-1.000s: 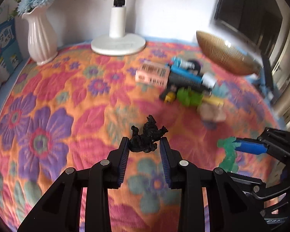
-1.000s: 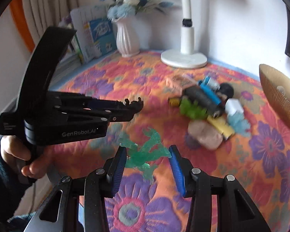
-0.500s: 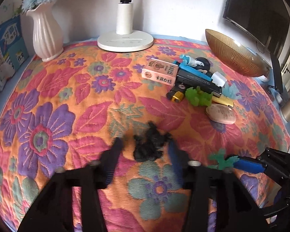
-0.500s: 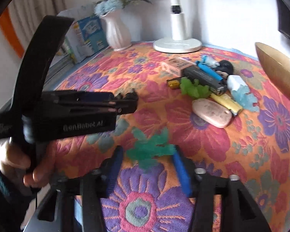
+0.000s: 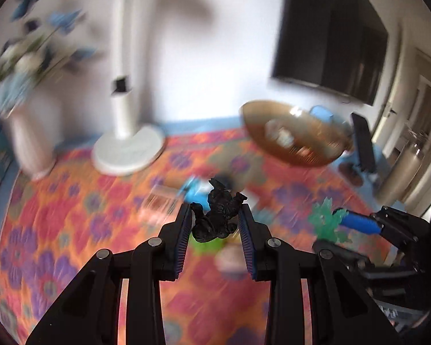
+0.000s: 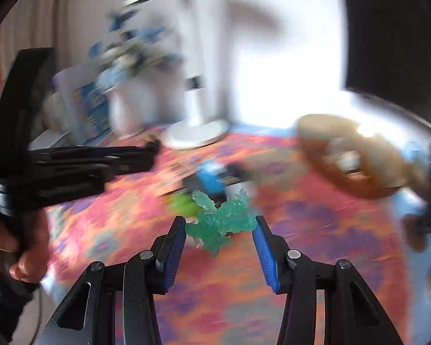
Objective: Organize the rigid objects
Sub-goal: 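Drop black toy and green toy into the amber bowl with both tools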
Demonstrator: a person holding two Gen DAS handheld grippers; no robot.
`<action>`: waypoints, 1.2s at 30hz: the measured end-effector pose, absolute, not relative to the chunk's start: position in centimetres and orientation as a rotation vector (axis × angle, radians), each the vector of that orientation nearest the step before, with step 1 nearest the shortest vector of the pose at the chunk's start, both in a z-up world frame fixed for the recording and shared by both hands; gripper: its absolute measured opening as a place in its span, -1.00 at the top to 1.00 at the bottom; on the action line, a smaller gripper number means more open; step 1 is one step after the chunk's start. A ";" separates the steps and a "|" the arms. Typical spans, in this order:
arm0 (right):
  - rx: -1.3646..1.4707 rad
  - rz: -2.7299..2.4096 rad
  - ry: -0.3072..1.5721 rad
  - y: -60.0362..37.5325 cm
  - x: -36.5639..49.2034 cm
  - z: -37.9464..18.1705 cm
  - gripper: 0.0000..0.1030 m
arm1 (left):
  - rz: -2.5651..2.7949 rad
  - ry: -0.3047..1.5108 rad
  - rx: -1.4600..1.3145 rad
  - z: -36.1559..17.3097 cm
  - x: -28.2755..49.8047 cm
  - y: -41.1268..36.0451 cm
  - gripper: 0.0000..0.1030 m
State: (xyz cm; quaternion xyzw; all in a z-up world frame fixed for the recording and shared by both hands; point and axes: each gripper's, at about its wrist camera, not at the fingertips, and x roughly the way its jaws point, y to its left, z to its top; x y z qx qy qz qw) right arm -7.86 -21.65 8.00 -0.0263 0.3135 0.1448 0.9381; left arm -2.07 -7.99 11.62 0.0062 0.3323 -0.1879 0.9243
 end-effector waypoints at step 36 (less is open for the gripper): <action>0.172 0.001 0.717 -33.6 2.3 13.4 -0.17 | -0.395 0.668 -0.033 15.8 4.8 -13.8 -0.26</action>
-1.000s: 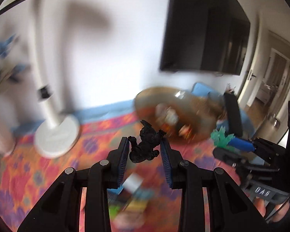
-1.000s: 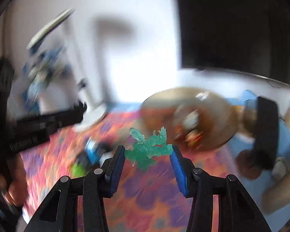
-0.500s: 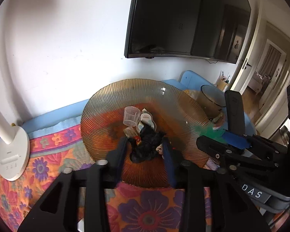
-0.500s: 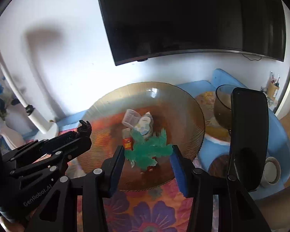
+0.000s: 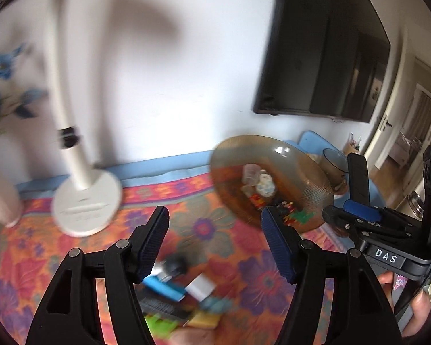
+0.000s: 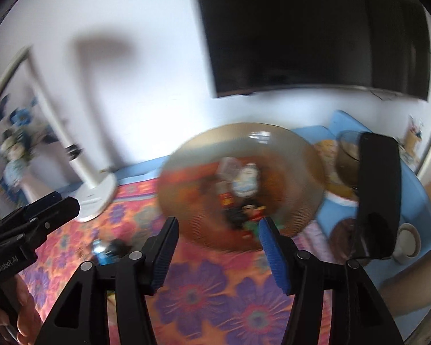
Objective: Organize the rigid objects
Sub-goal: 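Drop black toy and green toy into the amber bowl with both tools, then grasp the lime-green toy with left tool while right tool grasps the blue translucent toy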
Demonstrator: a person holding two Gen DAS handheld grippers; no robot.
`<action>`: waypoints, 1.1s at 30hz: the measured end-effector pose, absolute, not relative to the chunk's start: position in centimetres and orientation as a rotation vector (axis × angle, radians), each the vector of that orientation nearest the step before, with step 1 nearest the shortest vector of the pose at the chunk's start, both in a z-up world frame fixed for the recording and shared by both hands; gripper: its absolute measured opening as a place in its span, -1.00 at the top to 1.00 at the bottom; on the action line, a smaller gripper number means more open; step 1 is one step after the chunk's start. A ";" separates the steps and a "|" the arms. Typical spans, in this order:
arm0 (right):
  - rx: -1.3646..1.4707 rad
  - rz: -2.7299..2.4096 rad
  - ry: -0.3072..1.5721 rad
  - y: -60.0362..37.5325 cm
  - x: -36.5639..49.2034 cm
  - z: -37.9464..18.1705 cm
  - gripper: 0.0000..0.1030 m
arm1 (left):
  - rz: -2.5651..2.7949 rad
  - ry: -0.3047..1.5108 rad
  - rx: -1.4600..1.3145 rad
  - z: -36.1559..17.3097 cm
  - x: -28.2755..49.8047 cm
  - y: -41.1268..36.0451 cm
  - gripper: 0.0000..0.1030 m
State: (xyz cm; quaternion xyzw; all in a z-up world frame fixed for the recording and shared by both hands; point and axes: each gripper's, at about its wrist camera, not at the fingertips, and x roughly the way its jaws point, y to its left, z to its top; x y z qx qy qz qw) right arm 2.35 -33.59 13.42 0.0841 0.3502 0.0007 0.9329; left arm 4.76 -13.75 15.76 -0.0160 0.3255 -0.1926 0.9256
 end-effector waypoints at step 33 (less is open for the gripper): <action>0.064 0.179 0.812 -21.1 -2.4 1.6 -0.38 | -0.013 0.842 -0.146 1.8 -2.8 3.7 -0.57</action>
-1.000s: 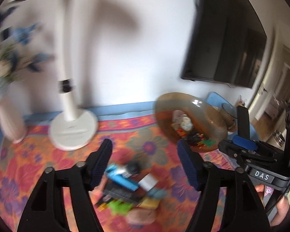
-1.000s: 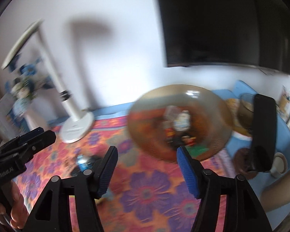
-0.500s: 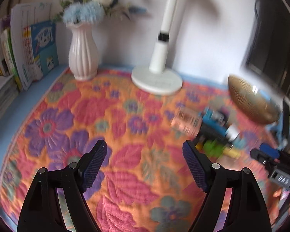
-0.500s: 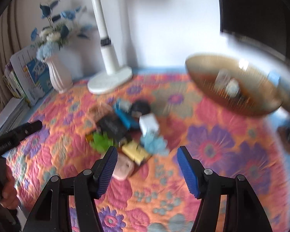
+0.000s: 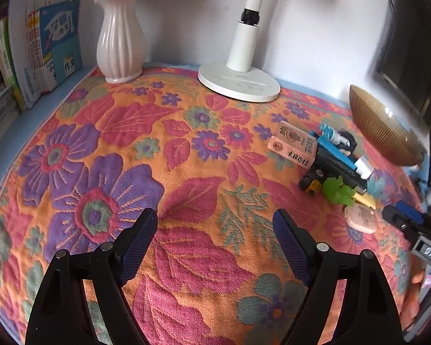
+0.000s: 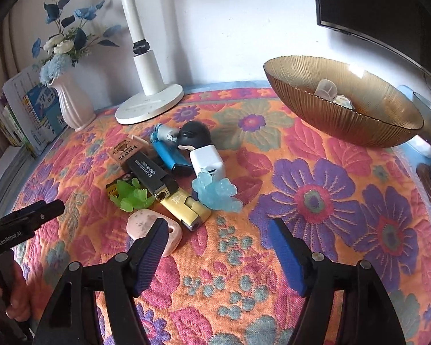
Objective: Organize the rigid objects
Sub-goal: 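Grasp the lime-green toy with left tool while right tool grasps the blue translucent toy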
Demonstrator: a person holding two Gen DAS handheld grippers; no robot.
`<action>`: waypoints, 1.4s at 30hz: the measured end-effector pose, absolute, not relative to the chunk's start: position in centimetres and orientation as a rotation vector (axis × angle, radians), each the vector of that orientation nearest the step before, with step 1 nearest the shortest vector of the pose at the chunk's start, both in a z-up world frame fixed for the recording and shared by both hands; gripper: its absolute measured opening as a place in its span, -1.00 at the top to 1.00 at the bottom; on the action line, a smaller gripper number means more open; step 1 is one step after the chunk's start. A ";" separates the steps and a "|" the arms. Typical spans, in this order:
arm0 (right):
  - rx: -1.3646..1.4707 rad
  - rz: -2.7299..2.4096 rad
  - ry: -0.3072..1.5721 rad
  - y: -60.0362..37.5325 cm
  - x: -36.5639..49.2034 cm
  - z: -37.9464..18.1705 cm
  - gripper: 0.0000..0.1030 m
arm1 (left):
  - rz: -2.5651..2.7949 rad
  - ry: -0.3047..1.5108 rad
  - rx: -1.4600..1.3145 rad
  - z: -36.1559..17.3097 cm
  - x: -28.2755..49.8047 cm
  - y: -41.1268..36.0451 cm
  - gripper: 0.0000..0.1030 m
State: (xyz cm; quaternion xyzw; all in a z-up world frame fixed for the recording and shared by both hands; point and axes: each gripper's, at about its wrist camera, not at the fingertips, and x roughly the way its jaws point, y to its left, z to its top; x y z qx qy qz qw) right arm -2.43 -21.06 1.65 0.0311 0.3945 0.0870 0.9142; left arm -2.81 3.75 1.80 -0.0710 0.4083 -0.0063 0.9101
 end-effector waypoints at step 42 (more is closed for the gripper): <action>0.135 0.394 0.827 -23.7 -2.3 3.6 0.46 | -0.352 0.838 -0.085 4.1 -2.6 -5.0 0.16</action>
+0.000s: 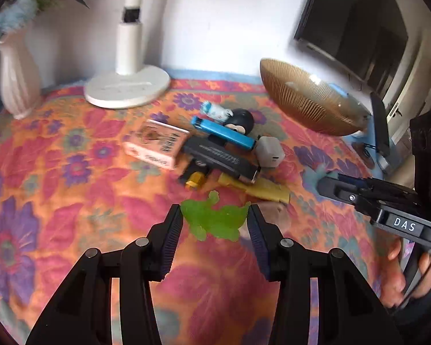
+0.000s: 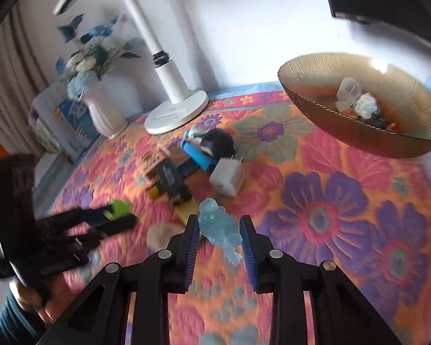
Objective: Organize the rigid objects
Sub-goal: 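Grasp the lime-green toy with left tool while right tool grasps the blue translucent toy, then carry both toys over the amber bowl and open both tools to drop them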
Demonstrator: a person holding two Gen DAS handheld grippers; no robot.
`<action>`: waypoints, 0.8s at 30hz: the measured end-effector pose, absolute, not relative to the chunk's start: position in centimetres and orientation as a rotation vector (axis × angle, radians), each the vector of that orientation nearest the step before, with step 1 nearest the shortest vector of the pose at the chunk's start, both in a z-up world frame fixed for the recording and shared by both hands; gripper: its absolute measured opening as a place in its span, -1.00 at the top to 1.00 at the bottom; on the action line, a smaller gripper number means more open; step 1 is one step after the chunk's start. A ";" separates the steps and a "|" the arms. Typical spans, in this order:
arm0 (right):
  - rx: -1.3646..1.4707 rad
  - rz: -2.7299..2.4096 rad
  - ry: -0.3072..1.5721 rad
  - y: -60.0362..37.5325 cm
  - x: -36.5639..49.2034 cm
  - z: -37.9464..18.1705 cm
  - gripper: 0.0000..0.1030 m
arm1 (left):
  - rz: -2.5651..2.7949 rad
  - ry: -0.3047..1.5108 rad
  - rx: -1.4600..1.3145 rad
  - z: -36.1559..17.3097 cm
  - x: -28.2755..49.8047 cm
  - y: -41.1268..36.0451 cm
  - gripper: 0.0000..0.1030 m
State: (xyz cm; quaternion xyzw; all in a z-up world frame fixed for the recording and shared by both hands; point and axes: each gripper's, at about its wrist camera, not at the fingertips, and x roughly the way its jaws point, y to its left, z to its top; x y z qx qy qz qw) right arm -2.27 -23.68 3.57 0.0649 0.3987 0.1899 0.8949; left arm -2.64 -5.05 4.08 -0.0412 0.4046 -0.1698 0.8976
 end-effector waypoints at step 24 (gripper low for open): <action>0.112 0.241 0.910 -21.1 -6.3 0.9 -0.07 | -0.228 0.872 -0.059 1.6 -5.4 -1.7 0.16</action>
